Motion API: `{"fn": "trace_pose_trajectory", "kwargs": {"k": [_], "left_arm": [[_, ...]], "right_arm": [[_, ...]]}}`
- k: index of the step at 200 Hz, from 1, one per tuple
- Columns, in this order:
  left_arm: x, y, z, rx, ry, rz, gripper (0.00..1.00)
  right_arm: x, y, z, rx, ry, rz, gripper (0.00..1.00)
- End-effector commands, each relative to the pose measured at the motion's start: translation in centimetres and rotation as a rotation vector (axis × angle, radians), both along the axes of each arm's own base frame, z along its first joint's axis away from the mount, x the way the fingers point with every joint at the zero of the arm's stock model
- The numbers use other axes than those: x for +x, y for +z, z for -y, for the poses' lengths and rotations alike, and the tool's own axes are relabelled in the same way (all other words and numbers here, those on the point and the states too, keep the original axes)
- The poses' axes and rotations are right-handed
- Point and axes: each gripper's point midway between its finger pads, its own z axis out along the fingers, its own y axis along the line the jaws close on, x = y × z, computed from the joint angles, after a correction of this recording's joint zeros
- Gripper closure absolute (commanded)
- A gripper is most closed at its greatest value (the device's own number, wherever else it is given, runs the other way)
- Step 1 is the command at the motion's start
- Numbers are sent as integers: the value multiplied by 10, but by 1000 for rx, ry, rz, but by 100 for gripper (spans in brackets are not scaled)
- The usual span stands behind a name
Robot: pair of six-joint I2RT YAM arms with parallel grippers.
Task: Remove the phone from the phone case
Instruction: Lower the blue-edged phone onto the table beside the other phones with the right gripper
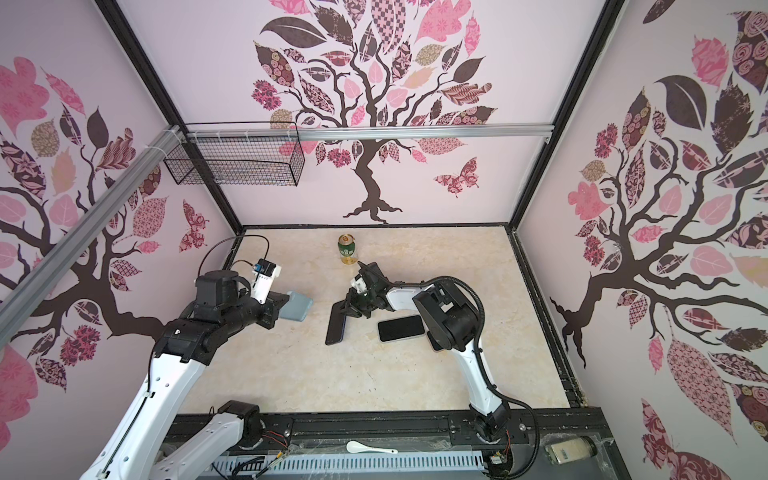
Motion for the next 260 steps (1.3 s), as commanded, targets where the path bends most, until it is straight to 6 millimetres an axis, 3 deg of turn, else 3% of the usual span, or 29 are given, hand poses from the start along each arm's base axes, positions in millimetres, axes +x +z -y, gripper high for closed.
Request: {"fn": "trace_pose_trajectory", "kwargs": {"k": [1,36,173,233,260], "left_arm": [[1,18,1,-5,-15,48,100],[1,17,1,-4,-15,45,100],[-1,19,2,-12,-19,46,100],[-4,22,7,-32,-48,43,100],[-8,26,15,-64,-90,41,100]], "right_arm": [[4,1,-10,33,11,-7,82],[0,-4,-8,25,13,-15,72],[-8,-21,18,-98,-49,-10,60],[1,-25,63,-285,-155,50,50],[12,1,85,-322,-189,144,46]]}}
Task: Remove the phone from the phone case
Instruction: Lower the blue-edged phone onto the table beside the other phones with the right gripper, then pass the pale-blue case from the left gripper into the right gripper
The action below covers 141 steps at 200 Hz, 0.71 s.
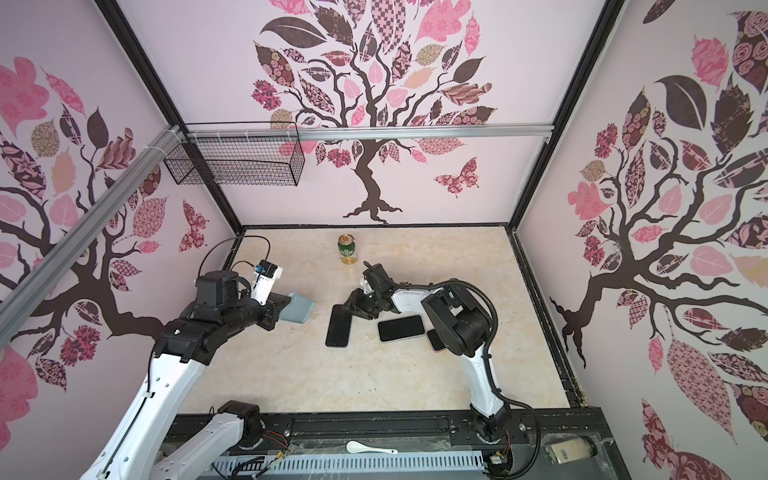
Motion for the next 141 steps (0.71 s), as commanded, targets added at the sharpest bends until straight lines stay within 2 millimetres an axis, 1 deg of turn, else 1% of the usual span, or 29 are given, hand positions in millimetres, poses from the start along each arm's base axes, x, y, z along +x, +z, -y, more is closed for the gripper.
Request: {"fn": "trace_pose_trajectory", "kwargs": {"k": [1,16,28,38,48,58,65,77,80,84,88,97,102,110,124,141], "left_arm": [[-3,27,9,-48,-49,54,100],[-5,31,15,-73,-84,57,100],[-8,36,24,-101,-134,57,100],[-13,40,34,-129,-201,55,100],[-20,45,46,-168,-291,54,100],[-27,51,58,-209,-380,55,100],[-31,54,64,-236,-421,51,100],[-36,59,72,-275,-487,44,100],[-37,61,74,-285,-504,44,100],[-38,62,77,-299,-525,39,100],[-40,64,79,-312,-544,35,100],[-43,68,85,-343,-590,25,100],[-45,70,87,-355,-609,20,100],[-47,71,92,-366,-637,6,100],[-50,69,100,-361,-676,-24,100],[-56,69,113,-359,-733,-48,100]], "right_arm": [[5,6,43,-153,-72,45,45],[17,36,64,-168,-98,155,43],[24,70,78,-152,-95,294,40],[24,102,85,-124,-72,427,37],[17,135,87,-84,-20,561,33],[6,162,88,-49,47,671,31],[-3,180,90,-40,84,740,31],[-20,205,93,-18,147,840,31],[-25,211,93,-9,169,868,28],[-32,217,94,-1,193,899,24],[-39,224,95,12,216,930,21],[-56,237,96,45,271,997,21],[-65,245,97,61,297,1031,18],[-79,253,97,88,348,1070,18],[-90,264,99,79,389,1113,19],[-101,266,93,3,448,1167,21]]}}
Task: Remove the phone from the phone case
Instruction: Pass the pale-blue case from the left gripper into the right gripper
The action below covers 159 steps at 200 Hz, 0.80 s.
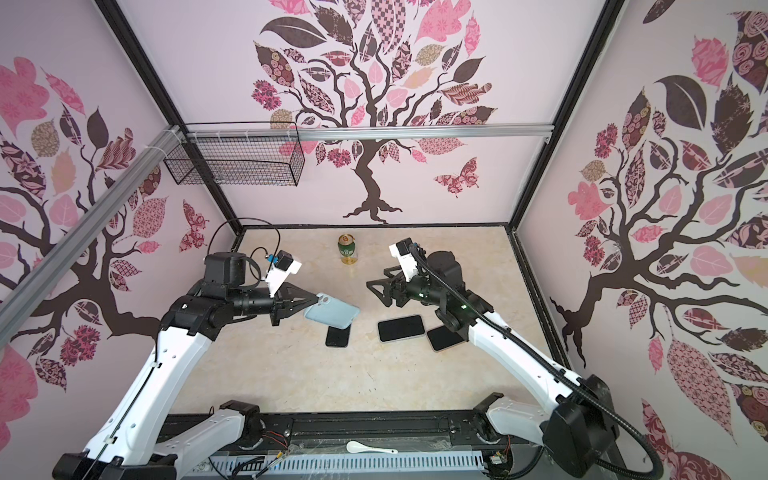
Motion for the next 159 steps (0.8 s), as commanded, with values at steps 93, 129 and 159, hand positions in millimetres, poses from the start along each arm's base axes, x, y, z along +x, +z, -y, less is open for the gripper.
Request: {"fn": "trace_pose_trajectory", "kwargs": {"k": [93,129,159], "left_arm": [[-31,14,25,-45,-208,-22,100],[-31,13,26,-47,-212,-27,100],[-31,13,26,-47,-213,-32,100]], "right_arm": [[-59,-9,-27,-192,263,170,33],[-64,-9,-37,-182,316,151,37],[-71,-11,-46,-189,350,147,41]]}}
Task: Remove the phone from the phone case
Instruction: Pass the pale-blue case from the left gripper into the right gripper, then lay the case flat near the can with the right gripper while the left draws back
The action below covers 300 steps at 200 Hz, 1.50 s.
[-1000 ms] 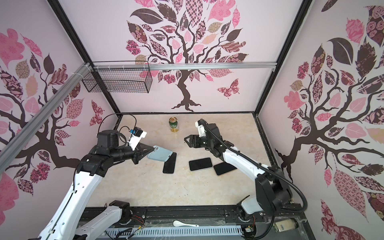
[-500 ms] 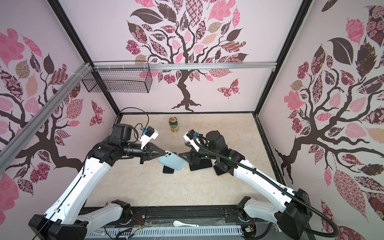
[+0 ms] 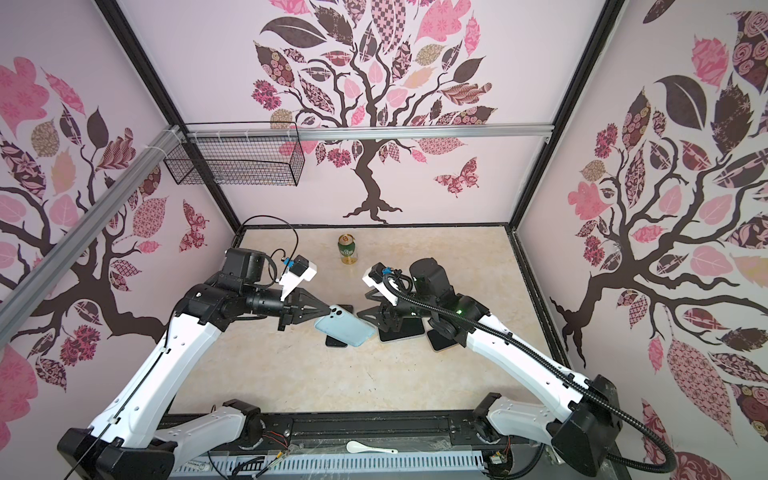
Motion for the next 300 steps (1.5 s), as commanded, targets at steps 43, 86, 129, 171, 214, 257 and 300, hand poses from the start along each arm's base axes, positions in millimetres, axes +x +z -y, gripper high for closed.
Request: {"fn": "trace_pose_trajectory", "kwargs": {"k": [43,86,129,171,214,257,300], "left_arm": [[-1,10,2,-18,-20,28,100],[0,12,3,-24,-21,30,100],[0,12,3,-28,-25,30,100],[0,11,3,-22,-22,31,100],[4,9,0,-1,6,58,100],[34,1,-12,25,236,105,62],[57,-30,-36,88,487,59,36]], "right_arm": [[-18,-6,-19,-37,92,-3,44],[-13,-10,-18,-53,69,0,54],[-11,-13,-21,-60,70,-7,62],[-12,-10,-22,-49,72,-7,74],[-14,-7,-21,-18,63,-19,93],[-2,-11,-17,-6,-38,-75,100],[34,-53,-3,-17,-314,-276,100]]}}
